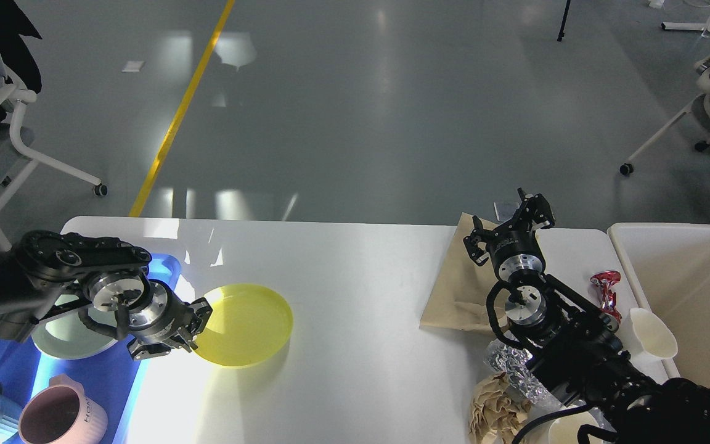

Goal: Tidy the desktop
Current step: 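Lift the yellow plate and stack it onto the pale green plate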

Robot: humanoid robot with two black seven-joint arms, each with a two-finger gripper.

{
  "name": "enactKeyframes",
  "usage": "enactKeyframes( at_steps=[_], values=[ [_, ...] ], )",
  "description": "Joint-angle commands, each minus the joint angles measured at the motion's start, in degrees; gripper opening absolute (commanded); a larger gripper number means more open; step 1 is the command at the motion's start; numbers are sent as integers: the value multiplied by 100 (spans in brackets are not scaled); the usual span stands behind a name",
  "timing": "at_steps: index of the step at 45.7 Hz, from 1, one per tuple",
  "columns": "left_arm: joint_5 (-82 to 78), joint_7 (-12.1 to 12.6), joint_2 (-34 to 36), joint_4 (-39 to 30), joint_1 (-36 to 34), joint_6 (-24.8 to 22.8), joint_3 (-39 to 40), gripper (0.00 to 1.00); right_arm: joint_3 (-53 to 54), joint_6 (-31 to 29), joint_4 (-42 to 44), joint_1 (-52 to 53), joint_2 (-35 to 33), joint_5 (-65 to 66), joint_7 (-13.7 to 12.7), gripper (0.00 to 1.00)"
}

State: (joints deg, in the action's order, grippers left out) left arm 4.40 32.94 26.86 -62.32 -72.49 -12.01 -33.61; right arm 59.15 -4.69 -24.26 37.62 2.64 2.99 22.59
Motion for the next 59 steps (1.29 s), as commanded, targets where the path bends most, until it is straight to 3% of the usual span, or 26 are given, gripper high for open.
enactKeyframes(
  at_steps=[1,5,16,23,31,43,59],
  values=[
    [-9,327,310,0,-528,-854,4,0,0,3,0,0,0,0,0,100],
    [-9,669,608,0,-1107,-1599,21,0,0,-6,0,0,0,0,0,100],
    [-9,1258,1373,0,-2515,-3262,21,0,0,3,0,0,0,-9,0,100],
    [-9,1505,1883,0,-3288,-4299,21,0,0,-6,0,0,0,0,0,100],
    [-9,1514,2130,9,-3535,-4299,-31,0,0,3,0,0,0,-9,0,100],
    [-649,1435,2463,88,-2623,-4249,21,0,0,-6,0,0,0,0,0,100],
    [-1151,1224,2482,307,-1110,-2378,434,0,0,3,0,0,0,0,0,100]
  ],
)
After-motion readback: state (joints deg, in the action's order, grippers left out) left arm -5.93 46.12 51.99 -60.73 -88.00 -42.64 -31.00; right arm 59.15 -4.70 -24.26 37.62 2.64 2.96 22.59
